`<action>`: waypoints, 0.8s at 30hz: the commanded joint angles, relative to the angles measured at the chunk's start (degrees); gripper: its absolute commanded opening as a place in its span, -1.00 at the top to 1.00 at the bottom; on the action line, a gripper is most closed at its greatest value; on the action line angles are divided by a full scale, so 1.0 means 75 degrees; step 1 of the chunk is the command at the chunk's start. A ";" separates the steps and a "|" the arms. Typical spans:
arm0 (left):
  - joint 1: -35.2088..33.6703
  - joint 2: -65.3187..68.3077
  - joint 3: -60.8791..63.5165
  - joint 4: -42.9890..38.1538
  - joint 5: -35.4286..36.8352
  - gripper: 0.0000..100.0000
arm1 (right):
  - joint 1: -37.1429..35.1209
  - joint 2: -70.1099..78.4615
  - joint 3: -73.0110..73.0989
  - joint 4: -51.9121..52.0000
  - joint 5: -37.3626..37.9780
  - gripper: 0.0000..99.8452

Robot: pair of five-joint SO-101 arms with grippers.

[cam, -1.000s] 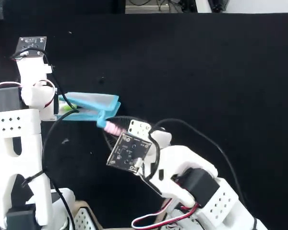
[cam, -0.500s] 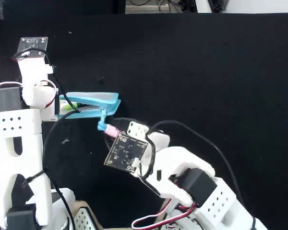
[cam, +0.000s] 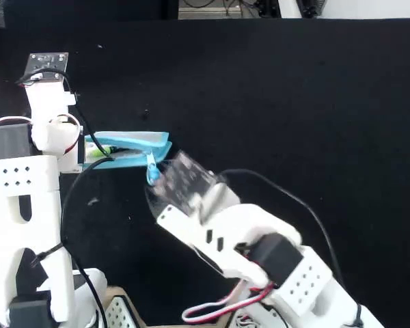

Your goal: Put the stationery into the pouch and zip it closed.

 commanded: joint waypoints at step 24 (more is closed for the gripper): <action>-0.0006 0.0023 0.0229 -0.0012 -0.0035 0.94 | -0.0082 -0.1002 -0.0381 -0.0105 -0.0750 0.69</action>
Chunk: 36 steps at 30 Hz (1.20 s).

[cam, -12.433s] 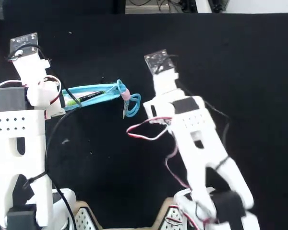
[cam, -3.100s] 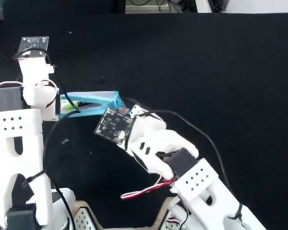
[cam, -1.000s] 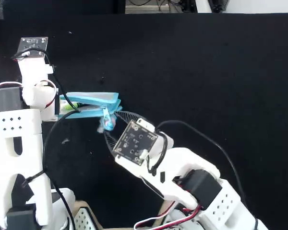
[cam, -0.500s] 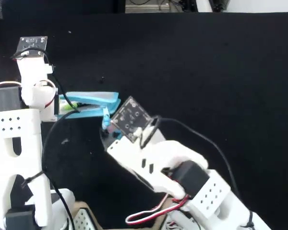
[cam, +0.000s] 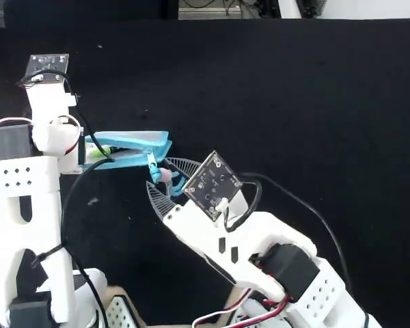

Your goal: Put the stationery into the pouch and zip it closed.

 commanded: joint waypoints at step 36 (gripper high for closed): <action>-0.0018 0.0035 0.0100 -0.0023 -0.0035 0.94 | 0.0434 -0.1248 0.0264 0.1196 0.1407 0.67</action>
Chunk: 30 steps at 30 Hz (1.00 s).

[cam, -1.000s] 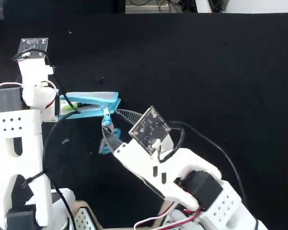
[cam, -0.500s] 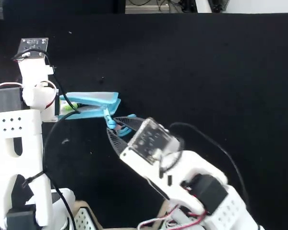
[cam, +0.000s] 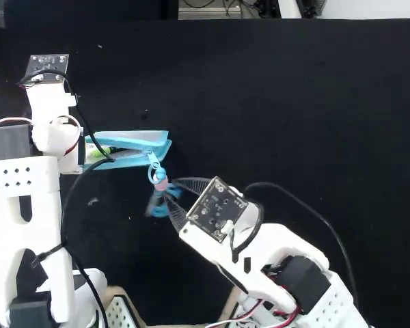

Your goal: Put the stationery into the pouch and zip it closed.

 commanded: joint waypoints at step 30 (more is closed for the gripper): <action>-0.0018 0.0035 0.0123 -0.0023 -0.0047 0.94 | 0.0094 0.2866 -0.0557 -0.2168 -0.0070 0.67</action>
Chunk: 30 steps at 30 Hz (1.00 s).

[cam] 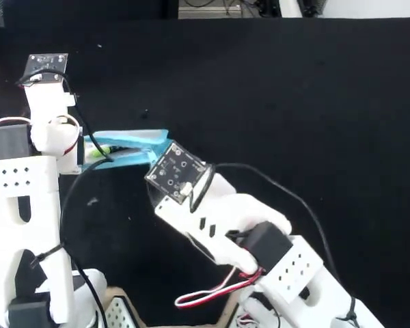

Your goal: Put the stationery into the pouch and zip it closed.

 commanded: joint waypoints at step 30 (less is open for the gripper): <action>-0.0018 0.0035 0.0076 -0.0023 -0.0047 0.94 | 0.0973 -0.3628 -0.0475 0.2098 0.1020 0.98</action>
